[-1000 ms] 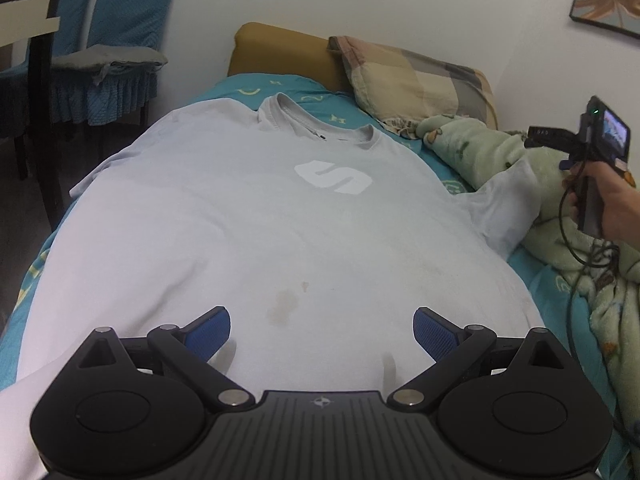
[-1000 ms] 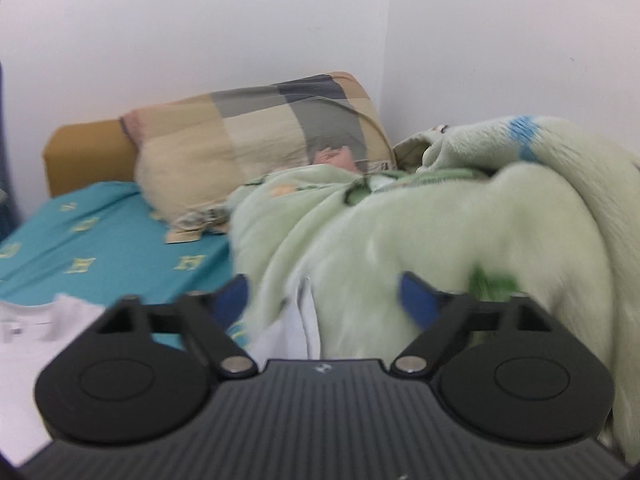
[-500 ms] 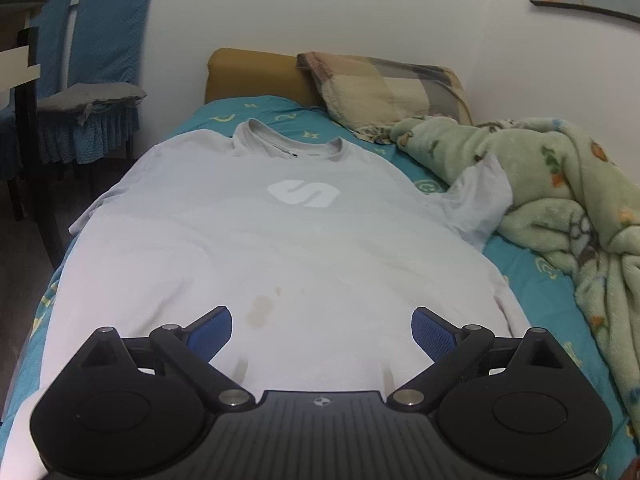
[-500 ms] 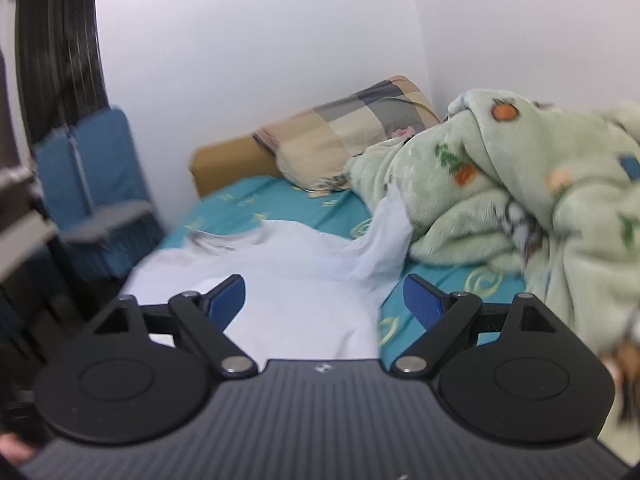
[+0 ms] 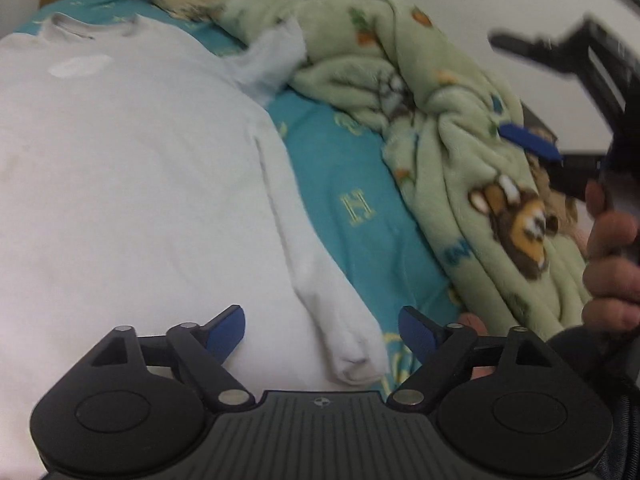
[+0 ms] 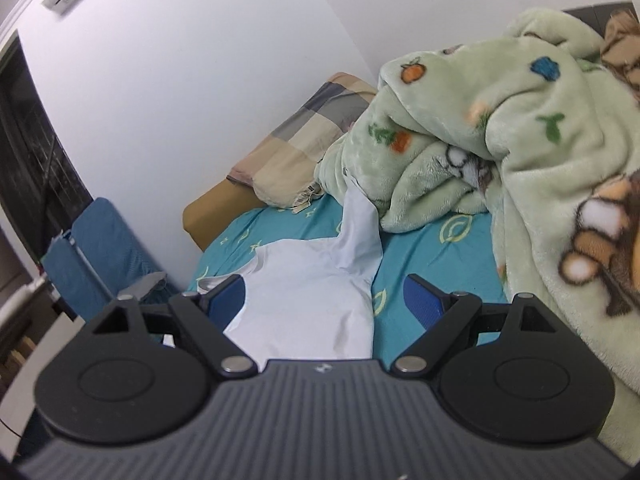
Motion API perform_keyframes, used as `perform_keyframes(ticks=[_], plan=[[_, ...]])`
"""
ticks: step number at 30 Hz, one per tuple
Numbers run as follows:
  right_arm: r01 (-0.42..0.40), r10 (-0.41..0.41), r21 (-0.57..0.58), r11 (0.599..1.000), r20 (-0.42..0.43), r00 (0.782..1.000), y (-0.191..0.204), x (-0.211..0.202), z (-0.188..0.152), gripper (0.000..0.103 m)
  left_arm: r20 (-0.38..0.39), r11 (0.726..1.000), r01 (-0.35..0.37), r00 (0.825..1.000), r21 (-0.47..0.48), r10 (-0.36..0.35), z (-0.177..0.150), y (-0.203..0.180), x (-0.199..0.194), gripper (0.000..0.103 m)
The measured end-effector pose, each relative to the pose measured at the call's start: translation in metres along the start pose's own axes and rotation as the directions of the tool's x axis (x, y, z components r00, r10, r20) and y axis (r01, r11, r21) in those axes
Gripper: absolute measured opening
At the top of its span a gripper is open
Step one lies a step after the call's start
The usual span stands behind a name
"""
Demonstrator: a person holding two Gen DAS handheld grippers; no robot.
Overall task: Fold clothes
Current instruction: 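Release the folded sleeve with the right gripper and withdraw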
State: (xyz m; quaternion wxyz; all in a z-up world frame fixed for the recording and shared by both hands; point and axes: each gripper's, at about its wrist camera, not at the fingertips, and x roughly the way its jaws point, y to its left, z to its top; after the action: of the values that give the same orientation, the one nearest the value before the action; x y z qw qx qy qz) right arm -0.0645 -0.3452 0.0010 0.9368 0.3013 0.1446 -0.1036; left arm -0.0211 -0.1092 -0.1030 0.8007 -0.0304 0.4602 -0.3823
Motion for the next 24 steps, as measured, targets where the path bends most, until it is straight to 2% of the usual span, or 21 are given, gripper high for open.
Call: perform_keyframes(ticks=[1, 2, 3, 5, 6, 9, 12, 15, 16, 17, 18, 19, 20, 24], plan=[[-0.003, 0.003, 0.008, 1.000, -0.001, 1.000, -0.003, 0.000, 0.000, 0.087, -0.013, 1.000, -0.020, 1.000, -0.005, 0.020, -0.002, -0.006, 0.010, 0.075], [-0.005, 0.005, 0.016, 1.000, -0.001, 1.000, -0.006, 0.000, 0.000, 0.087, -0.023, 0.999, -0.034, 0.999, -0.016, 0.034, -0.003, -0.009, 0.021, 0.061], [-0.004, 0.005, 0.023, 1.000, -0.001, 1.000, -0.008, 0.001, 0.000, 0.087, -0.032, 0.999, -0.037, 0.999, -0.025, 0.036, -0.003, -0.012, 0.030, 0.053], [0.003, -0.003, 0.028, 1.000, 0.000, 1.000, -0.012, 0.003, -0.001, 0.087, -0.035, 0.999, -0.028, 0.999, -0.019, 0.027, -0.004, -0.019, 0.041, 0.011], [0.008, -0.008, 0.027, 1.000, 0.000, 1.000, -0.013, 0.003, -0.001, 0.087, -0.025, 1.000, -0.026, 0.999, 0.002, 0.026, -0.004, -0.026, 0.042, 0.007], [0.018, -0.018, -0.001, 1.000, 0.003, 1.000, -0.013, 0.005, -0.001, 0.087, 0.001, 0.996, -0.005, 1.000, 0.094, 0.005, -0.004, -0.053, 0.043, 0.008], [0.026, -0.026, -0.039, 0.999, 0.006, 1.000, -0.011, 0.006, -0.001, 0.087, -0.047, 0.982, 0.023, 0.999, 0.187, -0.014, -0.008, -0.078, 0.057, 0.007], [0.034, -0.033, -0.077, 0.996, 0.009, 0.999, -0.010, 0.007, 0.000, 0.087, -0.076, 0.984, 0.021, 0.997, 0.177, -0.007, -0.014, -0.080, 0.069, 0.013], [0.036, -0.036, -0.090, 0.995, 0.010, 0.999, -0.009, 0.008, 0.000, 0.087, -0.069, 0.986, 0.011, 0.998, 0.166, 0.001, -0.013, -0.079, 0.067, 0.023], [0.039, -0.038, -0.102, 0.994, 0.012, 0.999, -0.009, 0.008, 0.000, 0.087, -0.053, 0.987, -0.004, 0.999, 0.158, 0.012, -0.012, -0.076, 0.062, 0.042], [0.042, -0.041, -0.115, 0.993, 0.013, 0.999, -0.008, 0.009, 0.000, 0.087, -0.027, 0.988, -0.025, 0.999, 0.152, 0.029, -0.009, -0.074, 0.055, 0.053], [0.043, -0.042, -0.127, 0.991, 0.014, 0.999, -0.007, 0.009, 0.000, 0.087, 0.001, 0.988, -0.049, 0.999, 0.146, 0.049, -0.006, -0.072, 0.047, 0.073], [0.038, -0.036, -0.136, 0.990, 0.019, 0.999, -0.006, 0.009, -0.001, 0.087, 0.024, 0.988, -0.067, 0.998, 0.143, 0.064, -0.002, -0.068, 0.038, 0.087], [0.017, -0.011, -0.170, 0.985, 0.034, 0.999, 0.001, 0.007, -0.002, 0.087, 0.097, 0.980, -0.137, 0.988, 0.146, 0.124, 0.015, -0.047, -0.003, 0.089]])
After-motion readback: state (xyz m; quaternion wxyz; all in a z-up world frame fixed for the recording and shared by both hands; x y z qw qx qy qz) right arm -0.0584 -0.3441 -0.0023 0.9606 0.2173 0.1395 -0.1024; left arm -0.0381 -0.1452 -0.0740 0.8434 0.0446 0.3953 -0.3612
